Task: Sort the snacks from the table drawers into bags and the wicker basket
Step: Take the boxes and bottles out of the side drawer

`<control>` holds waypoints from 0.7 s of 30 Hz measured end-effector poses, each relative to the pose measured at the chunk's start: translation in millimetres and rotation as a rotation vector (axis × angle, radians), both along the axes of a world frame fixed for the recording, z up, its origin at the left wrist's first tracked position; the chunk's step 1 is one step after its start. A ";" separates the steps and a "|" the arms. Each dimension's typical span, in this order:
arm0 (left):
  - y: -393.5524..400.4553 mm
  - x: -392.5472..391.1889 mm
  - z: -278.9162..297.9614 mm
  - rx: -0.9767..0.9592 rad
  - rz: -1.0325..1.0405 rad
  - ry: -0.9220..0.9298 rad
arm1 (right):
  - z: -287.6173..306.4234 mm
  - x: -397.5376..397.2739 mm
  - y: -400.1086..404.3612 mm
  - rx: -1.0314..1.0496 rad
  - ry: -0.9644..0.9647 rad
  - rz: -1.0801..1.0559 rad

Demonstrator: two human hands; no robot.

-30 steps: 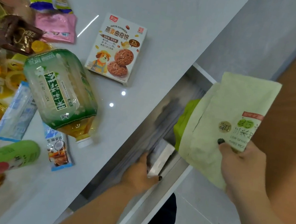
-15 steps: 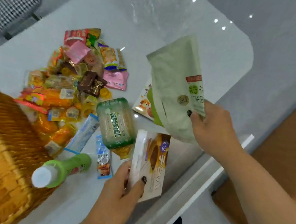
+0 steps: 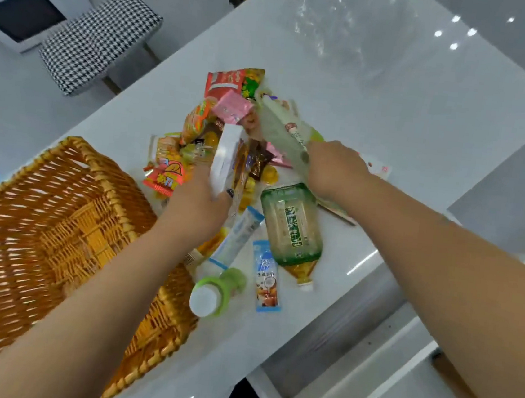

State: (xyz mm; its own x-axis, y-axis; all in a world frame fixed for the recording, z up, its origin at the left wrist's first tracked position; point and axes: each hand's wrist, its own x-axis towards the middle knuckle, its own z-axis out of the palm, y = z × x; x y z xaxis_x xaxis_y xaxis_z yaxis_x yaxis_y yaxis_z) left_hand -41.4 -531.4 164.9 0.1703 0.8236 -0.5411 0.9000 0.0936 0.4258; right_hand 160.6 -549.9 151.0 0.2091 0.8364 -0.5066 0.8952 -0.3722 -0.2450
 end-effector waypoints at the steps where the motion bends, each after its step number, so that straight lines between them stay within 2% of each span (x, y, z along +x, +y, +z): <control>1: 2.3 0.7 -14.8 -0.048 -0.006 0.020 | -5.1 -8.3 2.1 -0.020 -0.017 -0.005; 4: 2.6 1.1 -34.5 -0.152 0.048 0.012 | -11.6 -29.7 8.8 0.000 -0.056 0.021; 7: 0.7 -4.8 -37.1 -0.165 0.088 -0.028 | -18.6 -47.6 13.1 0.029 -0.104 0.157; 9: -0.9 -9.2 -35.3 -0.184 0.119 -0.059 | -24.7 -52.7 17.1 -0.058 -0.029 0.195; 11: -2.7 -11.4 -30.7 -0.193 0.168 -0.094 | -28.0 -49.7 19.5 -0.169 0.172 0.149; 13: -4.6 -10.8 -25.6 -0.175 0.188 -0.129 | -24.2 -40.0 10.7 -0.131 0.370 0.014; 16: -13.0 -3.0 -17.5 -0.150 0.187 -0.217 | -22.6 -20.8 -28.4 0.183 0.574 -0.344; 19: -33.7 15.3 -8.3 -0.094 0.106 -0.296 | -29.6 -0.8 -89.5 0.457 0.597 -0.740; 21: -53.2 32.8 -4.2 -0.038 -0.013 -0.310 | -38.7 11.9 -136.0 0.511 0.503 -0.941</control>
State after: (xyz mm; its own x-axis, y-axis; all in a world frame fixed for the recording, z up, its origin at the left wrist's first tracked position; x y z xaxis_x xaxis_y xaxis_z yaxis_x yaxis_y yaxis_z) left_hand -8.7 -584.6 160.7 0.3422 0.8004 -0.4922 0.7292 0.1041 0.6763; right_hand 172.5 -685.9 112.4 0.7235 0.5894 -0.3594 0.0817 -0.5900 -0.8032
